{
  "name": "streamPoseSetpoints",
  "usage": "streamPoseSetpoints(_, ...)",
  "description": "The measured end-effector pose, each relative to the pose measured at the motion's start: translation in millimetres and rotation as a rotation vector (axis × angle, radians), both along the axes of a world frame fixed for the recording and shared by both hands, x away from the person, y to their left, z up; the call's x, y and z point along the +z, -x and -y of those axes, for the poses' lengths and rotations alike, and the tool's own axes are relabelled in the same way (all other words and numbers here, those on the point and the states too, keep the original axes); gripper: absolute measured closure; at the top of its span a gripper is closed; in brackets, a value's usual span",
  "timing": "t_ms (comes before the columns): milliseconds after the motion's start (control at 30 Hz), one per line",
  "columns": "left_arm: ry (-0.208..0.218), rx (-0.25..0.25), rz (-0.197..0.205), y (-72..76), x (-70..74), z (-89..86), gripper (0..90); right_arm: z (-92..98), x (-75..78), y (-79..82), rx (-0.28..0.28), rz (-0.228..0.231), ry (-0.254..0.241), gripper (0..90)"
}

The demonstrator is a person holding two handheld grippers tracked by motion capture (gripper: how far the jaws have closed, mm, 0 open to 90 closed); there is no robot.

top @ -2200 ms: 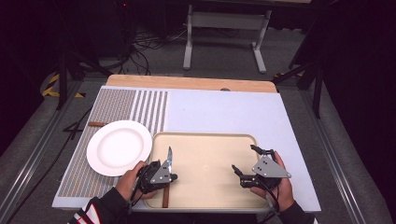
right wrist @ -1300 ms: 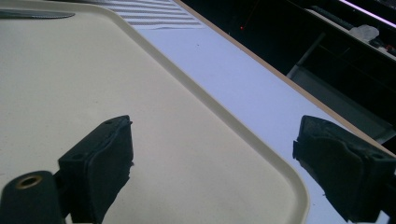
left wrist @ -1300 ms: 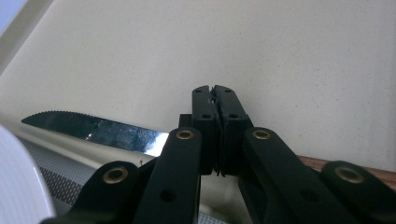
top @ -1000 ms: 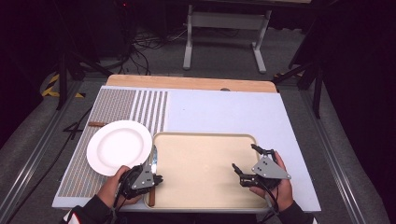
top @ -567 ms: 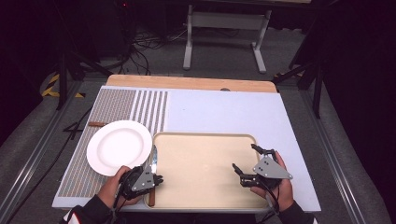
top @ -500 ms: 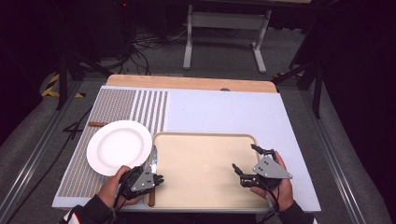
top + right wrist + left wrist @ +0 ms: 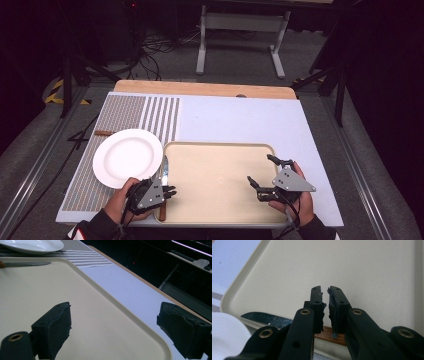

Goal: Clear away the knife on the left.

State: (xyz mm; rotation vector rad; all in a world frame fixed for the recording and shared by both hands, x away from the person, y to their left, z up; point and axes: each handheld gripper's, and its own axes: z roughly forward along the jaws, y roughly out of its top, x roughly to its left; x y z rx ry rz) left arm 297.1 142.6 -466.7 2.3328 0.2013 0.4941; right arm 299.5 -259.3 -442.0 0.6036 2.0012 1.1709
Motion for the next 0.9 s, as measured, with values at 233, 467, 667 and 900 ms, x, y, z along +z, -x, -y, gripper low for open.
streamPoseSetpoints(233,0.033,-0.009,0.025,-2.1,5.8,-1.8,80.3,2.4,0.6,1.9,-0.006,-0.005,-0.008,12.1)
streamPoseSetpoints(467,0.033,-0.013,0.035,-2.9,8.4,-2.4,76.5,2.4,-0.6,1.9,-0.006,-0.014,-0.01,12.1)
streamPoseSetpoints(667,0.039,-0.008,0.074,0.5,14.9,-3.5,65.3,2.8,-3.0,4.5,0.0,-0.02,0.005,12.0)
streamPoseSetpoints(900,0.067,-0.013,0.098,0.3,19.9,-5.8,52.9,5.7,-1.9,7.2,-0.01,-0.015,0.001,11.9)
